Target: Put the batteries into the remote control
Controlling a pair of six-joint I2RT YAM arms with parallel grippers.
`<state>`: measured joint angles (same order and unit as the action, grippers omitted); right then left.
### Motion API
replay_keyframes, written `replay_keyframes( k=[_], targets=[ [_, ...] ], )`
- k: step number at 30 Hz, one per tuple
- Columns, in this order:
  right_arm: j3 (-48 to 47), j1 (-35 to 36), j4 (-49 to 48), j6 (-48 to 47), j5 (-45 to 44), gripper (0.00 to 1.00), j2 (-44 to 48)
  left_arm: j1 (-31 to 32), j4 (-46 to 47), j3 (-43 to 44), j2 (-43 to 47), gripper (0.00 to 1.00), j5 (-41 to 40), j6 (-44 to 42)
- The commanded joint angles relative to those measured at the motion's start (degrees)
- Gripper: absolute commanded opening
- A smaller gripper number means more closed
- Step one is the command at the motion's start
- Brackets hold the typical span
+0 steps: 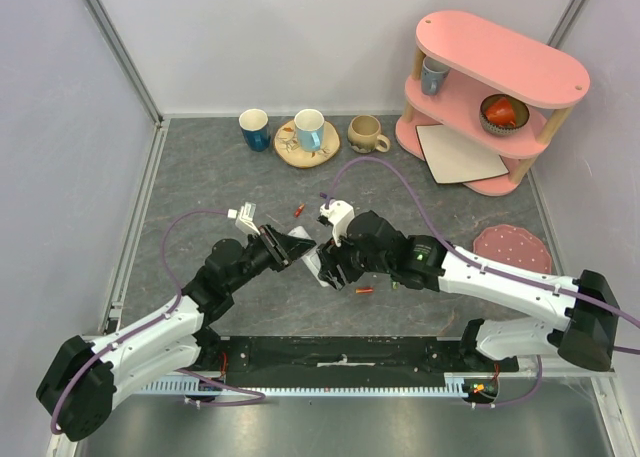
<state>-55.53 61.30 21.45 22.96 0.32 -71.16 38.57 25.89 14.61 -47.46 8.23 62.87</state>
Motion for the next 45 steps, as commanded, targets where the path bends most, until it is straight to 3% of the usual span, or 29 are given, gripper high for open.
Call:
replay_keyframes(
  k=[1,12,31,42,45],
  targets=[
    [-0.11,0.75,-1.06,0.07,-1.9,0.68,-1.18,-0.42,3.29,1.03,0.88,0.02,1.53,1.99],
    [-0.37,0.84,-0.97,0.16,-3.3,0.59,-2.06,-0.42,2.68,1.38,1.76,0.02,1.44,1.38],
    [-0.28,0.93,-0.53,0.85,-6.64,0.28,0.22,-0.42,1.09,1.56,2.37,0.02,0.74,0.32],
    [-0.64,0.58,1.12,3.67,-10.32,0.27,8.49,-0.42,-1.19,0.07,3.69,0.02,-3.04,-1.08],
    [1.9,-4.57,3.5,6.3,-16.48,0.28,7.0,-0.42,-1.89,-0.37,4.92,0.02,-3.57,-1.52]
  ],
)
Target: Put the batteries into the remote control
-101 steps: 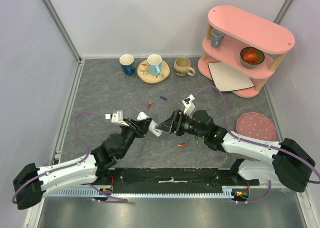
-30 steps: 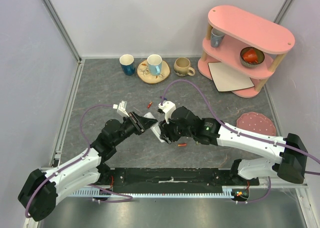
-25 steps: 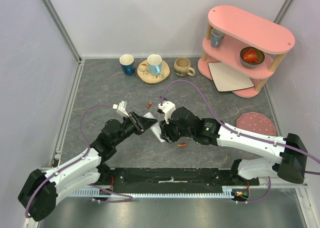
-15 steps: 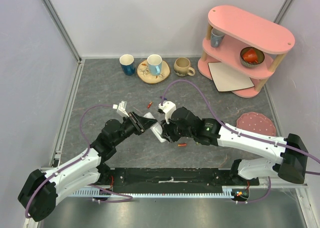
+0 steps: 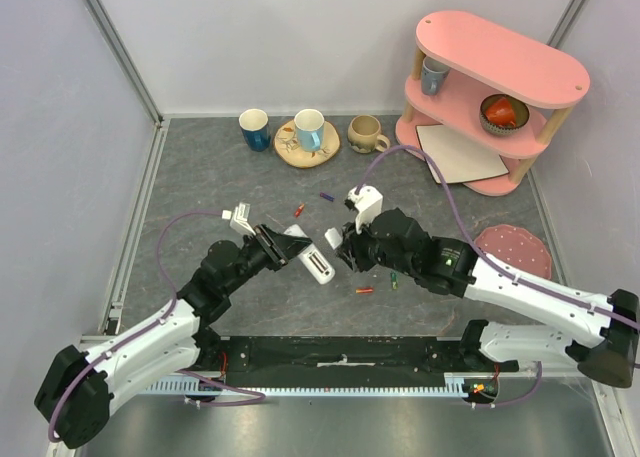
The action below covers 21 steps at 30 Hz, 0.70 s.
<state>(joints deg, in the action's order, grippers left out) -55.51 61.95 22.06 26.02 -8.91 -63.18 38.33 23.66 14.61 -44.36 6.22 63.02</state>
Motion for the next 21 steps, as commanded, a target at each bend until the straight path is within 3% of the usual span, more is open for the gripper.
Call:
replay_keyframes(
  k=[1,5,11,21],
  targets=[
    [4.85,-7.87,2.55,3.59,-6.13,0.28,-1.33,-0.18,0.25,-0.63,2.34,0.02,-1.73,-1.76],
    [12.52,-20.61,-2.89,5.44,-4.98,0.28,-4.58,-0.18,-1.16,-2.13,7.08,0.02,-1.39,-2.9],
    [12.97,-30.03,-6.16,5.1,-3.93,0.28,-12.38,-0.27,-2.65,-5.55,14.03,0.02,-0.42,-3.35],
    [2.6,-35.4,-2.99,-1.41,-1.47,0.28,-29.19,-0.27,-4.32,-6.7,17.2,0.02,2.13,-3.0]
  ],
)
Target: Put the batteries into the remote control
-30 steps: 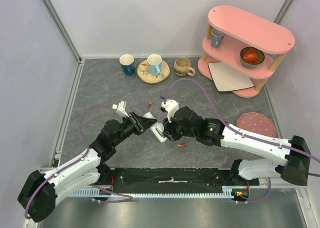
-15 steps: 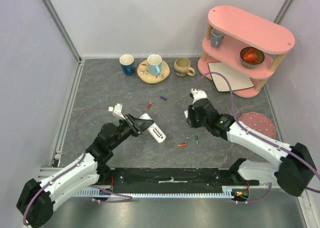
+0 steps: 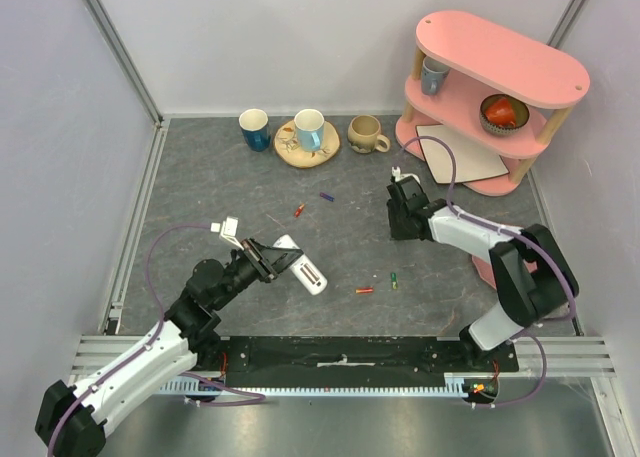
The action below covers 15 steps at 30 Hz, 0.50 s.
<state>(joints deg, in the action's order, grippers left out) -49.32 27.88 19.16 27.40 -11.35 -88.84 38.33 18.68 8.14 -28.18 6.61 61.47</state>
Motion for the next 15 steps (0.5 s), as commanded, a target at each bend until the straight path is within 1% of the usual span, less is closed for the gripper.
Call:
replay_keyframes(
  k=[1,4,5,7,8,11,15],
  targets=[
    [-4.03,-1.6,-0.09,-2.88,1.16,0.29,-4.14,-0.27,0.66,-0.32,1.37,0.02,1.74,-1.44],
    [-4.29,-2.13,0.27,-3.14,1.6,0.39,-6.43,-0.36,0.48,-0.58,1.99,0.02,1.74,-1.44],
    [-4.21,-2.3,0.35,-3.05,1.77,0.48,-6.78,-0.36,0.31,-0.67,2.08,0.02,1.48,-1.44],
    [-3.94,-2.3,0.44,-2.79,1.86,0.57,-6.09,-0.36,-0.22,-0.67,2.34,0.02,0.95,-1.53],
    [-3.85,-2.3,0.53,-2.53,1.86,0.64,-5.65,-0.36,-0.39,-0.58,2.17,0.02,0.86,-1.62],
    [-3.5,-2.3,0.7,-1.56,2.74,0.72,-2.4,-0.36,-1.01,0.12,1.65,0.02,0.42,-2.14],
    [-1.14,-0.38,0.36,-0.77,4.59,0.74,5.5,-0.36,-2.33,1.35,0.85,0.02,-0.11,-3.29]
  ],
)
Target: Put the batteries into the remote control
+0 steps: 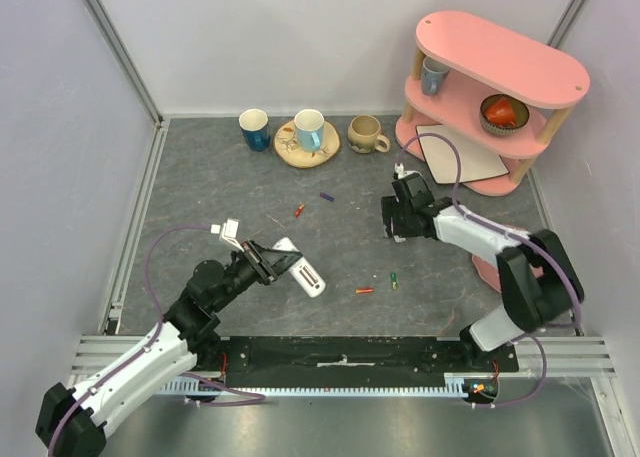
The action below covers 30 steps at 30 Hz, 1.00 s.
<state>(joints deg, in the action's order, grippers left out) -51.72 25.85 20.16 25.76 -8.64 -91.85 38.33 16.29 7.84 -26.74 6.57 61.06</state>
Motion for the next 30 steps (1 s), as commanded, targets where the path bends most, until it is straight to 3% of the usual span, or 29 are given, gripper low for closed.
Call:
replay_keyframes(
  k=[1,8,13,30],
  targets=[
    [1.97,2.79,-1.0,0.61,1.79,0.74,12.27,-0.36,0.05,1.92,-0.77,0.02,-0.41,-3.13],
    [8.56,14.75,4.08,5.35,-6.73,0.63,20.22,-0.36,4.26,-0.27,-1.12,0.02,-1.21,-2.17],
    [15.24,15.02,4.36,8.95,-7.88,0.56,23.21,-0.36,6.47,-2.21,-0.94,0.02,0.01,-1.38],
    [18.33,17.57,2.69,10.8,-4.71,0.56,21.01,-0.36,7.0,-4.49,3.09,0.02,2.66,-0.94]
  ],
)
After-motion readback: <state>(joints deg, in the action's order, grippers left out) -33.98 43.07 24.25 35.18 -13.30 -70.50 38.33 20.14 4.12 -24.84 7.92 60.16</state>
